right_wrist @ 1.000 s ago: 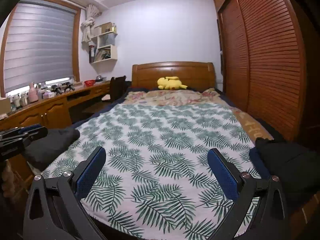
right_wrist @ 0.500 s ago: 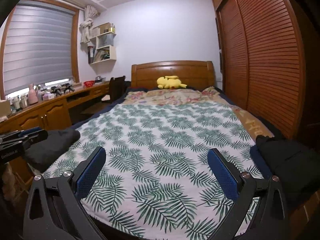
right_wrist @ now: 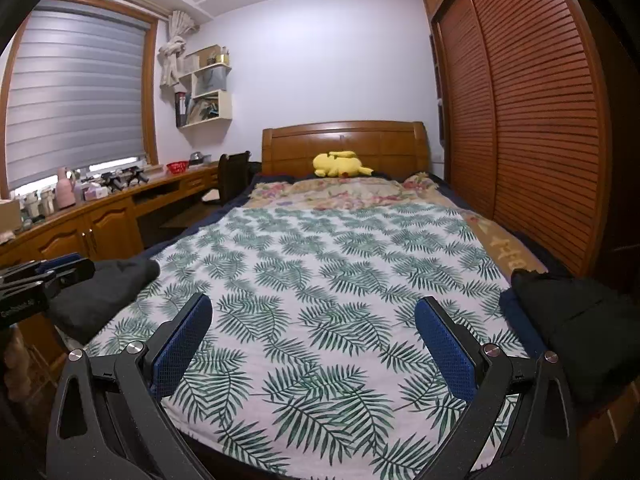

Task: Fold large clothes

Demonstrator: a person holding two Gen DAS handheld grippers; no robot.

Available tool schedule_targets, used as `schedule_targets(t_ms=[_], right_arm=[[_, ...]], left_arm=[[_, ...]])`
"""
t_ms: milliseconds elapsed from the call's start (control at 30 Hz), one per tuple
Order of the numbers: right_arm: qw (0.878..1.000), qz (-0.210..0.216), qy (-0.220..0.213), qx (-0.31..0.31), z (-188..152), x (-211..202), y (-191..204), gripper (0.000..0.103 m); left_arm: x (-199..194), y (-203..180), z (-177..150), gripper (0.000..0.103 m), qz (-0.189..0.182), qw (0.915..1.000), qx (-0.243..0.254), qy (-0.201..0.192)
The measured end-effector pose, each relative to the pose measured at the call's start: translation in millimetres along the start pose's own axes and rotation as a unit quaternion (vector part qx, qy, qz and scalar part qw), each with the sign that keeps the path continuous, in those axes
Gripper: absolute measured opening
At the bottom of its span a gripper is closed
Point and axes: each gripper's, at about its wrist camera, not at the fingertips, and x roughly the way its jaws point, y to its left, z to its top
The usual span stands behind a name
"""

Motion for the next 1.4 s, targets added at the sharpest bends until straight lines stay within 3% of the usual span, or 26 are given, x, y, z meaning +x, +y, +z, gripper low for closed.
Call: schedule_targets(t_ms=[1400], right_arm=[[1.0, 0.002, 0.001, 0.001, -4.3, 1.1, 1.5, 0.103]], left_arm=[[-1.0, -7.7, -4.3, 0.04, -0.002, 1.0, -0.001, -0.002]])
